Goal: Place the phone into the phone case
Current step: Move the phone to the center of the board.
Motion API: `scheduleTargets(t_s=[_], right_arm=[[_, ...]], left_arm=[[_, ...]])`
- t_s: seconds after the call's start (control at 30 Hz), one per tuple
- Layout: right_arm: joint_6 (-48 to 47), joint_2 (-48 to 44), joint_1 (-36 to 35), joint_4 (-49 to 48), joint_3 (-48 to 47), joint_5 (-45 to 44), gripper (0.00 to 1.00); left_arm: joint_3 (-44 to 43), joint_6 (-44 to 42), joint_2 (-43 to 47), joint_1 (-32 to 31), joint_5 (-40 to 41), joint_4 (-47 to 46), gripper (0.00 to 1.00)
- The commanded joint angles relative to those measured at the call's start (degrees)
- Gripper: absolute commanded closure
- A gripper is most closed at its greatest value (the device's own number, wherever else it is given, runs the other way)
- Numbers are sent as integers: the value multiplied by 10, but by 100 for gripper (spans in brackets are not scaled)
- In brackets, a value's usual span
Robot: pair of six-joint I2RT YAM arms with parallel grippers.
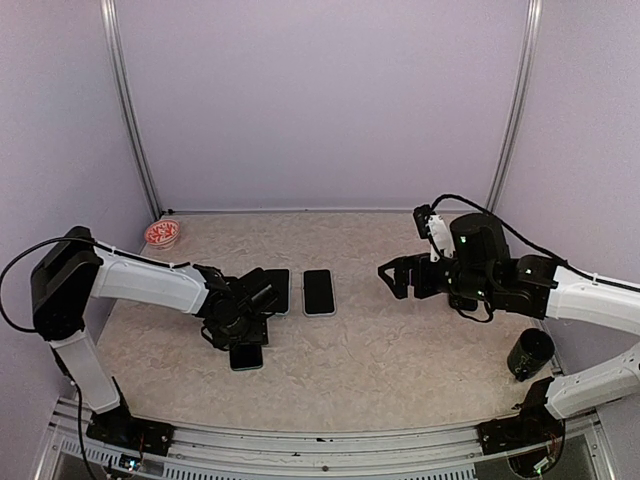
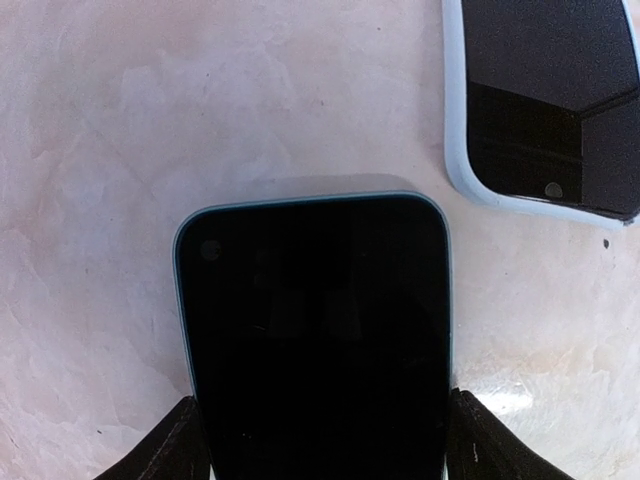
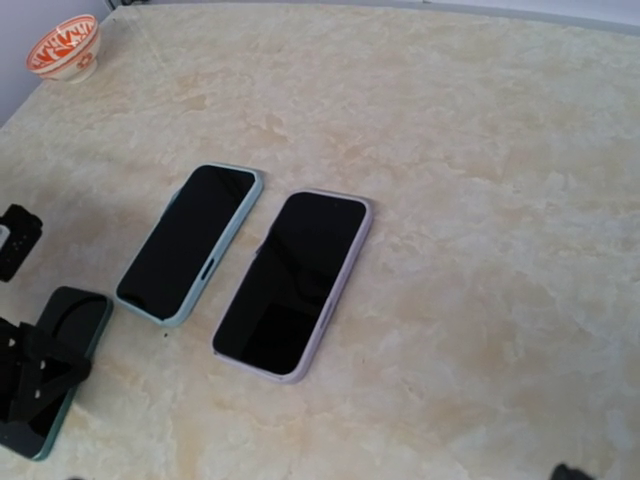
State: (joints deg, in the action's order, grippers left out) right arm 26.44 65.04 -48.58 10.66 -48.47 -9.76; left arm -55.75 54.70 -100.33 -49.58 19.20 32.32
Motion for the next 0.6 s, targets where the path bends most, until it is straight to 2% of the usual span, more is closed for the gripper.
scheduleTargets(t_s=[0.0,0.3,0.57], right_arm=[[-9,-7,5,9,-19,-10,0],[-27,-4,6,24,-40,-24,0],[-27,-9,39,30,-42,-1,1]], left_arm=[[26,-24,-5,-11,-25,34,31],[32,-74,30,-68,-54,63,32],[21,-148,48,-99,-79,40,32]])
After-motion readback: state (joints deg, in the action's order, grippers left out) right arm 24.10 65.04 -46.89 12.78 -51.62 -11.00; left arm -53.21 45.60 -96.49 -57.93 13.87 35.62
